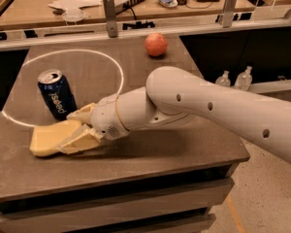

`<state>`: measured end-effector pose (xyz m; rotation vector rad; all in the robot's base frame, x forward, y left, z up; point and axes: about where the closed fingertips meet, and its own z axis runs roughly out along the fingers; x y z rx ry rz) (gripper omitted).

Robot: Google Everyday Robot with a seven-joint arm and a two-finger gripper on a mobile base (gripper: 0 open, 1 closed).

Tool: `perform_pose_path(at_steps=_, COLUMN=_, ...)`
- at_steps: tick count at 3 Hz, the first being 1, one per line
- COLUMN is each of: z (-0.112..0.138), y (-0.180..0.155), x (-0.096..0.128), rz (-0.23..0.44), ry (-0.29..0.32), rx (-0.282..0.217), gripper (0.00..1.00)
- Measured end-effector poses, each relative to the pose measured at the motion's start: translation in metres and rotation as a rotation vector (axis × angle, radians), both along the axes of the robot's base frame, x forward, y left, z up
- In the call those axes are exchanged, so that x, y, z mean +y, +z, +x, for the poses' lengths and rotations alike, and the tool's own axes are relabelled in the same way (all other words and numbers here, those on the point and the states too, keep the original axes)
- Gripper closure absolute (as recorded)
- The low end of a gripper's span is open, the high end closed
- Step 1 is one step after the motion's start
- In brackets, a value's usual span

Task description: Move sponge near apple

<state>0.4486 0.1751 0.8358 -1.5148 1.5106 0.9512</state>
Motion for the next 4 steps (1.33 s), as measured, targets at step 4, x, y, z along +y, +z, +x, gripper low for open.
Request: perform_pose_path(at_steps=4, z=0.03, y=0.049, x=-0.169, rz=-0.111, ry=-0.475, rx=-0.126, gripper=1.0)
